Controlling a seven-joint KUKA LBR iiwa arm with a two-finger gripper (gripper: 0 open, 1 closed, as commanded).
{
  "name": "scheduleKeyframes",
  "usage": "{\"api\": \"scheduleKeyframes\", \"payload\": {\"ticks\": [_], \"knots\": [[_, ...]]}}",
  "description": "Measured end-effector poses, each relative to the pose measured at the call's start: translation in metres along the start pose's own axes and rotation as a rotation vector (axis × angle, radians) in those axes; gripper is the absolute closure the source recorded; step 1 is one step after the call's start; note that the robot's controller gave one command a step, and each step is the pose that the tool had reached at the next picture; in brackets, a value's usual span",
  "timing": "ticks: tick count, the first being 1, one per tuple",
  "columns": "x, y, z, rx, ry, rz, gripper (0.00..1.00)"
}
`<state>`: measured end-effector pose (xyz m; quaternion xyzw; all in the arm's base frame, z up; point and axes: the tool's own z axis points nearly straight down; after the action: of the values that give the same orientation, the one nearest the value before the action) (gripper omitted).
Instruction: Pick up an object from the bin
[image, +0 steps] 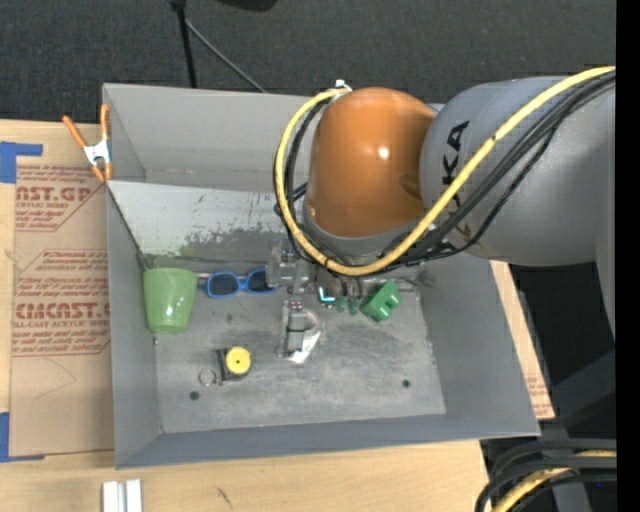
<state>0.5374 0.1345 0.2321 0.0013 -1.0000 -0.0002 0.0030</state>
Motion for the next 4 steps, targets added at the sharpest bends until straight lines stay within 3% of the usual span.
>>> {"api": "scheduleKeyframes", "payload": {"ticks": [1,2,3,4], "knots": [[-0.034,0.019,0.166,0.002,0.001,-0.273,0.0],[-0.003,0.049,0.162,-0.001,-0.005,-0.274,0.0],[0.026,0.003,0.163,0.002,-0.003,-0.295,0.0],[0.048,0.06,0.16,0.001,-0.02,-0.593,0.0]]}}
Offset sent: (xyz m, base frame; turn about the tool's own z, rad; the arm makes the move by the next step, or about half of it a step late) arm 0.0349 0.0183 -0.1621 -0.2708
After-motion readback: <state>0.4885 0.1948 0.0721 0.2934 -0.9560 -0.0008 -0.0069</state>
